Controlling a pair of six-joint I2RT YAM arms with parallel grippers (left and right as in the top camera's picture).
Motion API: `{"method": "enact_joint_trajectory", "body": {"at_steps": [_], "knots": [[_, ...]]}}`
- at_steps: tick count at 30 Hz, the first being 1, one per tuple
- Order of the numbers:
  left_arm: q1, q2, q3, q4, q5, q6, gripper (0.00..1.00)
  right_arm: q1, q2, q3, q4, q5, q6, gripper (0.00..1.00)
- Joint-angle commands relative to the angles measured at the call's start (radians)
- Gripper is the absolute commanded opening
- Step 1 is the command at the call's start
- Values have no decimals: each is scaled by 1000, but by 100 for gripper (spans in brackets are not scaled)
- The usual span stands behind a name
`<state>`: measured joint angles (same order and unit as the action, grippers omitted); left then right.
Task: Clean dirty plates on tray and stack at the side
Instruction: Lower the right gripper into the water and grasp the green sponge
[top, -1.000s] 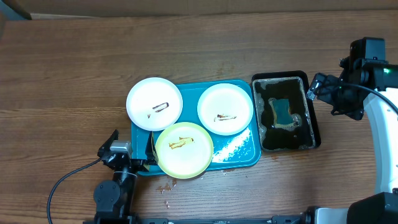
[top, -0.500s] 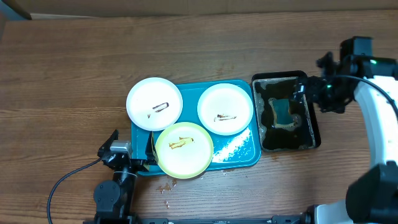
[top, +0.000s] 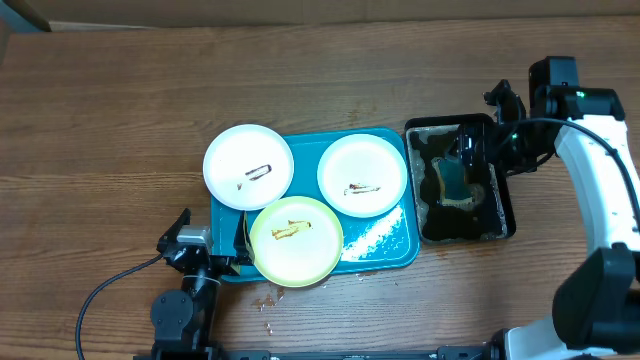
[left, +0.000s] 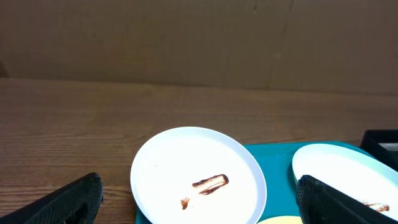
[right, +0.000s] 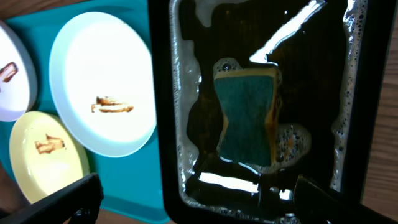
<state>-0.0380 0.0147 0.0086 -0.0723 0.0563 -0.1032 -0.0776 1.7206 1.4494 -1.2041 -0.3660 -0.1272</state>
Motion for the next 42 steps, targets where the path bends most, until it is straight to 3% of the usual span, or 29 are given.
{"method": "enact_joint_trajectory", "body": {"at_steps": [1, 3, 5, 7, 8, 10, 12, 13, 20, 25, 36, 42], "knots": [[-2, -11, -4, -1, 3, 14, 100, -1, 74, 24, 16, 0, 8, 100], [-2, -11, -4, -1, 3, 14, 100, -1, 119, 24, 18, -29, 8, 100], [-2, -11, -4, -1, 3, 14, 100, -1, 133, 24, 17, -31, 9, 83], [-2, -11, -4, -1, 3, 14, 100, -1, 136, 24, 20, -28, 24, 59], [-2, -11, -4, -1, 3, 14, 100, -1, 136, 24, 21, -29, 34, 58], [-2, -11, -4, -1, 3, 14, 100, -2, 136, 24, 21, -28, 43, 69], [-2, -11, -4, -1, 3, 14, 100, -2, 137, 23, 22, -28, 46, 96], [-2, -11, -4, -1, 3, 14, 100, -2, 137, 23, 23, -28, 46, 99], [-2, -11, -4, -1, 3, 14, 100, -2, 139, -17, 76, -26, 42, 100], [-2, -11, -4, -1, 3, 14, 100, -2, 139, -42, 111, 189, 207, 100], [-2, -11, -4, -1, 3, 14, 100, 6, 164, -44, 77, 274, 227, 100], [-2, -11, -4, -1, 3, 14, 100, 108, 246, -45, 103, 289, 199, 97]]}}
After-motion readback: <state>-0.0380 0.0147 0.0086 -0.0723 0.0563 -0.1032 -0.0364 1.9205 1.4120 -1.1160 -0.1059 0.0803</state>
